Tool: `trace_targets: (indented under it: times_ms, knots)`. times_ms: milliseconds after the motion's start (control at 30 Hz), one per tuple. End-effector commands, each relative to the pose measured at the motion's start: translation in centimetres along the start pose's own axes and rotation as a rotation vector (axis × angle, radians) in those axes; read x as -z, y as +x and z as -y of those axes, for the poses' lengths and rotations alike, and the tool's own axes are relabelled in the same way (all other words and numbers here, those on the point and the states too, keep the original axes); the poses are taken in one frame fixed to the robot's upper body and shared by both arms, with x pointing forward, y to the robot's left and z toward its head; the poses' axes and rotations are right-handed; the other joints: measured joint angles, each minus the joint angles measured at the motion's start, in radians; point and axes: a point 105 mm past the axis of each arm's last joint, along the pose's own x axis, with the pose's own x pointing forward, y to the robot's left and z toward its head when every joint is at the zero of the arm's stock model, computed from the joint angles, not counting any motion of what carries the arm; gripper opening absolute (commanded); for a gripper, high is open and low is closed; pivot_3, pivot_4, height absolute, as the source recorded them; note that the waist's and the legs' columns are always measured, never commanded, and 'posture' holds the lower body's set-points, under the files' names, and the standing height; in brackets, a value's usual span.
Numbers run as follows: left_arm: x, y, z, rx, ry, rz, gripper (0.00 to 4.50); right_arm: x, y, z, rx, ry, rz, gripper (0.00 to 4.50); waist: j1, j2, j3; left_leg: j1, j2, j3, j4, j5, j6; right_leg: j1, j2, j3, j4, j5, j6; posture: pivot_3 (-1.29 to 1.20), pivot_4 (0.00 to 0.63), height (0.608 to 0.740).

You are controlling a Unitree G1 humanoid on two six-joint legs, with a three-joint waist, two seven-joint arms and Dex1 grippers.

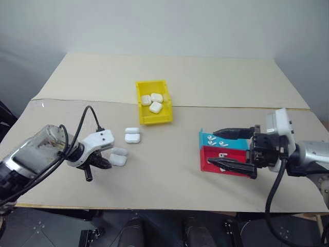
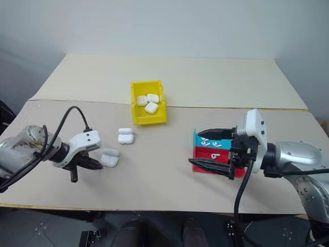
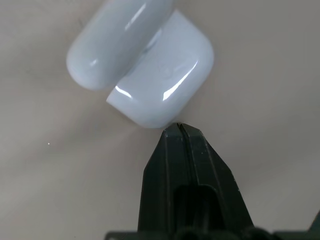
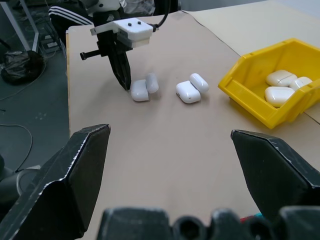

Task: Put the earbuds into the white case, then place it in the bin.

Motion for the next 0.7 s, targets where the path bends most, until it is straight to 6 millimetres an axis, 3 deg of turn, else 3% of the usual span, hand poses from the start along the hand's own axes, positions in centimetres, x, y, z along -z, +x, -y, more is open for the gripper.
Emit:
trace_targets:
  times_ms: [33, 200, 500, 700]
  knots:
    - [-0.1, 0.0, -0.4, 0.004, 0.052, -0.016, 0.01, -1.3, -0.3, -0.5, 0.007, -0.056, 0.02, 4.5, 0.0, 0.0, 0.0, 0.0, 0.0, 0.0, 0.0, 0.0, 0.0, 0.0, 0.0, 0.0, 0.0, 0.0, 0.0, 0.0, 0.15, 0.74]
    - [-0.7, 0.7, -2.1, -0.057, 0.079, -0.016, 0.01, -1.2, -0.4, -0.7, 0.015, -0.052, 0.02, 4.5, 0.013, 0.001, -0.001, 0.002, 0.0, 0.0, 0.0, 0.0, 0.0, 0.002, 0.0, 0.0, 0.001, 0.0, 0.0, 0.0, 0.15, 0.74]
    - [-1.1, 0.4, -3.5, -0.09, 0.111, -0.022, 0.01, -1.3, -0.6, -0.9, 0.016, -0.047, 0.018, 4.5, 0.016, 0.002, -0.001, 0.004, 0.0, 0.0, 0.002, 0.001, 0.002, 0.003, 0.0, 0.0, 0.007, 0.001, 0.0, 0.0, 0.15, 0.74]
    - [-2.4, 0.6, -4.9, -0.154, 0.109, 0.012, 0.01, -1.2, -0.5, -1.0, 0.014, -0.043, 0.02, 4.5, 0.016, 0.002, -0.001, 0.004, 0.0, -0.001, 0.003, 0.003, 0.002, 0.003, 0.0, 0.0, 0.007, 0.002, 0.0, 0.0, 0.15, 0.74]
